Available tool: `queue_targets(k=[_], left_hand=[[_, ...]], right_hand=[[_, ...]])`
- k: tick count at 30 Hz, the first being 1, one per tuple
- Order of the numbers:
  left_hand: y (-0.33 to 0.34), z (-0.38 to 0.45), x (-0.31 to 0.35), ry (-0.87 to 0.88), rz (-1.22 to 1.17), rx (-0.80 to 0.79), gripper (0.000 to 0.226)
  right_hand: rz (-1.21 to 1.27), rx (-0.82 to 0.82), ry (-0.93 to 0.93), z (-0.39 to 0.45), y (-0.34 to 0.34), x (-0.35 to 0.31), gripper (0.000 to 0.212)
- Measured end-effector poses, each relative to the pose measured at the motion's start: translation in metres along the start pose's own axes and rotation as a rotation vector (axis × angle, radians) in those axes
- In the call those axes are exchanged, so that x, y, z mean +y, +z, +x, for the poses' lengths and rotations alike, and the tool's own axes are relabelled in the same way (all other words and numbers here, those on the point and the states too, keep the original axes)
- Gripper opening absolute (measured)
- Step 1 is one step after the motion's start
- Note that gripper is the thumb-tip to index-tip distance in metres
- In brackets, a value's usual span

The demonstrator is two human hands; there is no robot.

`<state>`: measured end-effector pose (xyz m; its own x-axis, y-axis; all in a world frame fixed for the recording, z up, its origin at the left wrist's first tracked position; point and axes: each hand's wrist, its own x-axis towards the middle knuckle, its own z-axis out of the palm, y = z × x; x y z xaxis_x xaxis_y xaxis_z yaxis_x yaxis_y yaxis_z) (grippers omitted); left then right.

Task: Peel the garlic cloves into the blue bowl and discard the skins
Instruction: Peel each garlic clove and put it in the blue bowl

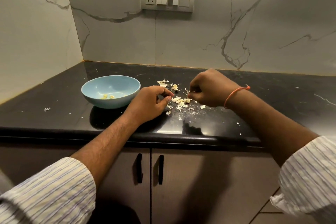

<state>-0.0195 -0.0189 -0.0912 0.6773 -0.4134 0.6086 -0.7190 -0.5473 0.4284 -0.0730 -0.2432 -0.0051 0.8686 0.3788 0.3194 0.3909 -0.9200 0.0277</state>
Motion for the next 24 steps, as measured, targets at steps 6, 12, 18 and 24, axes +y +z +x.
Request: queue_targets(k=[6,12,18,24], left_hand=[[0.001,0.0,-0.002,-0.012,-0.019,-0.029,0.022],[-0.001,-0.003,0.004,0.046,-0.077,-0.063,0.035],[-0.002,-0.001,0.004,0.044,0.013,-0.01,0.021],[0.0,0.0,0.002,0.013,0.001,-0.078,0.016]], right_hand=[[0.088,-0.042,0.071,-0.003,0.022,0.009,0.02],[0.574,0.097,0.142,-0.006,0.038,0.006,0.014],[0.724,0.081,0.162,-0.004,0.045,-0.001,0.015],[0.619,0.062,0.133,-0.008,0.038,0.0,0.041]])
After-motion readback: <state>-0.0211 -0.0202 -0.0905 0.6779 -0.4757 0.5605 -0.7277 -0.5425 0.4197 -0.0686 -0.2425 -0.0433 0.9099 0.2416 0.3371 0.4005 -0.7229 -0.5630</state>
